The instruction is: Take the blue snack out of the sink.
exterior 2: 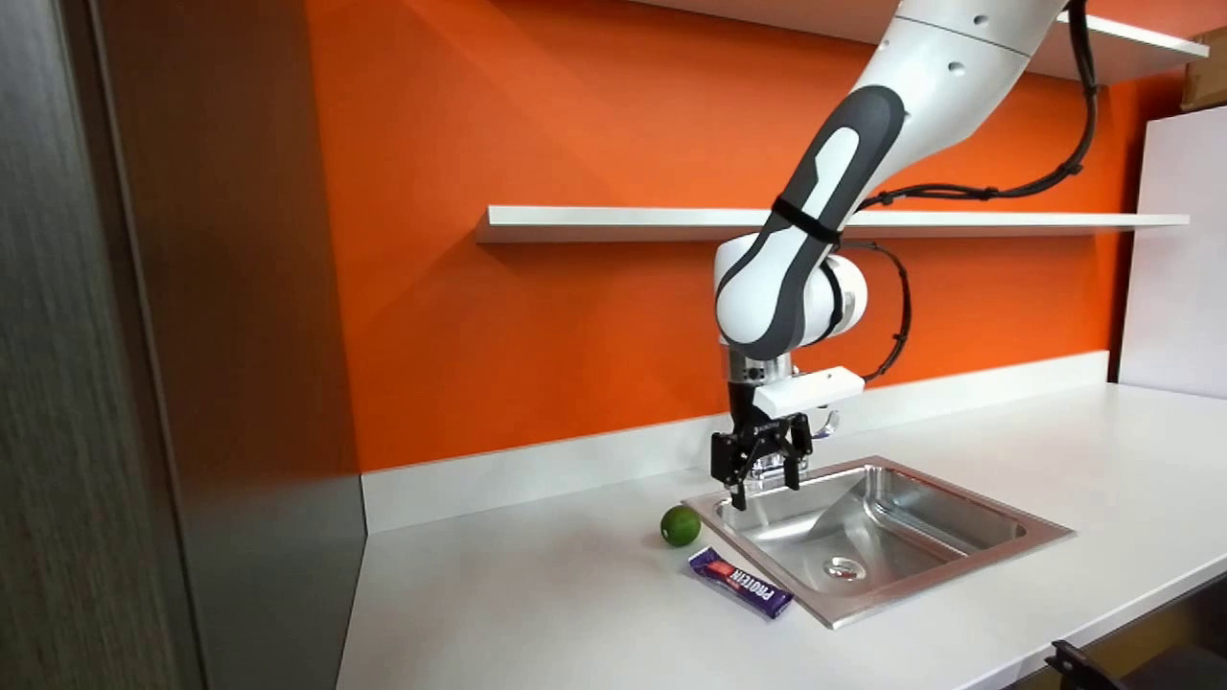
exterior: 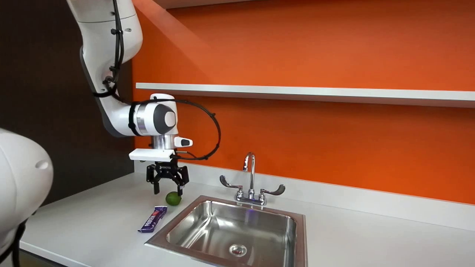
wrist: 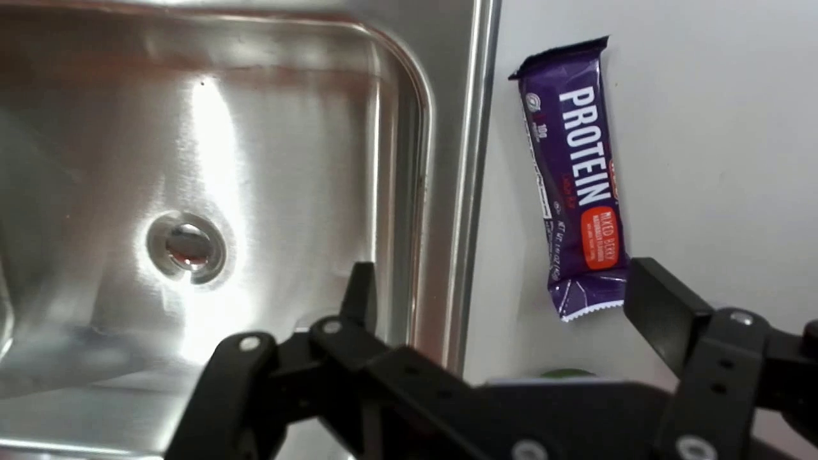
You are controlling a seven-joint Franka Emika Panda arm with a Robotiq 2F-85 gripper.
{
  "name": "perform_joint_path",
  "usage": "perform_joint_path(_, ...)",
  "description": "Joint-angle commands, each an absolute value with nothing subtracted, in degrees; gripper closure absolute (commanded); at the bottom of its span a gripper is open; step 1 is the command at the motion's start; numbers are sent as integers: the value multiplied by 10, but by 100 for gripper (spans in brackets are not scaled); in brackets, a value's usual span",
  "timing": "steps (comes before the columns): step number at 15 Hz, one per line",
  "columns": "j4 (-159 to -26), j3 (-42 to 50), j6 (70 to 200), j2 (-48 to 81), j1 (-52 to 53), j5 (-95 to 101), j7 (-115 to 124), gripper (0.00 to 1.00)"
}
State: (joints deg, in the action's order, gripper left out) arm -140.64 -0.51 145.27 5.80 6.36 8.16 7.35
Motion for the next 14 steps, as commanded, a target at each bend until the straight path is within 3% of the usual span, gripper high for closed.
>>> perform_joint_path(1,-1458,-5,1446,4,51,80,117,0)
perform_joint_path(14,-1448,-9,1450,22,48,81,106,0)
